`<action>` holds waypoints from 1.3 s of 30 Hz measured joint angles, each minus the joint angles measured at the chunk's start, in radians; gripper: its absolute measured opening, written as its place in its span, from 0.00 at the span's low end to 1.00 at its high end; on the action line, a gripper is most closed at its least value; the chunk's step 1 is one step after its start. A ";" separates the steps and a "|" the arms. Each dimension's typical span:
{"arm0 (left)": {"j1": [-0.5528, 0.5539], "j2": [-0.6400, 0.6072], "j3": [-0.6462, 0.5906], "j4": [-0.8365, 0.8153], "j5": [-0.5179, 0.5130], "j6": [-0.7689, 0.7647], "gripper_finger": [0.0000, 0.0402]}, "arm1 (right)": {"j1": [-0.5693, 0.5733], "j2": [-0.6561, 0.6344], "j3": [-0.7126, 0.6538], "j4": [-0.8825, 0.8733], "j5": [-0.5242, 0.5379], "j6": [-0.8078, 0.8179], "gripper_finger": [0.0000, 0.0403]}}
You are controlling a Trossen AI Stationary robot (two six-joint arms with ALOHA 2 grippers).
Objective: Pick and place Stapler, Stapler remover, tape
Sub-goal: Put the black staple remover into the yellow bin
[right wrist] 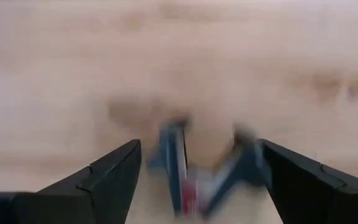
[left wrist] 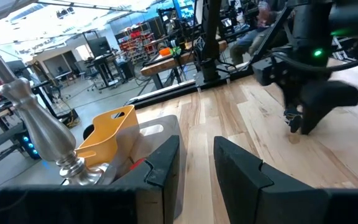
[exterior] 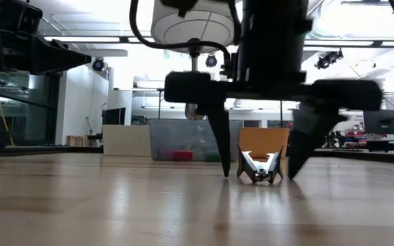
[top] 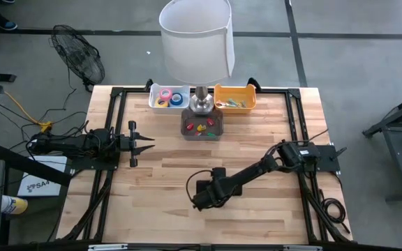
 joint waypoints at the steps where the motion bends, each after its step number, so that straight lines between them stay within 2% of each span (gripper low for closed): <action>1: 0.000 0.000 0.000 0.000 0.000 0.000 0.24 | -0.005 0.002 -0.001 -0.006 0.017 -0.003 0.76; 6: 0.000 0.000 0.000 0.000 0.000 0.000 0.24 | -0.029 0.002 -0.002 0.005 0.022 -0.015 0.74; 14: 0.000 0.000 0.000 0.000 0.000 0.000 0.24 | -0.026 0.002 -0.002 0.014 -0.020 -0.061 0.62; 18: 0.000 0.000 0.000 0.000 0.000 0.000 0.24 | -0.025 0.002 -0.002 0.000 -0.020 -0.085 0.60; 22: 0.000 0.000 0.000 0.000 0.000 0.000 0.24 | -0.035 0.002 -0.001 -0.005 -0.029 -0.093 0.62; 26: 0.000 0.000 0.000 0.000 0.000 0.000 0.24 | -0.030 0.002 -0.001 -0.006 -0.030 -0.100 0.69; 33: 0.000 0.000 0.000 0.000 0.000 0.000 0.24 | -0.004 0.002 -0.002 0.028 -0.075 0.002 0.83; 39: 0.000 0.000 0.000 0.000 0.000 0.000 0.24 | 0.004 0.001 -0.002 0.060 -0.082 0.021 0.83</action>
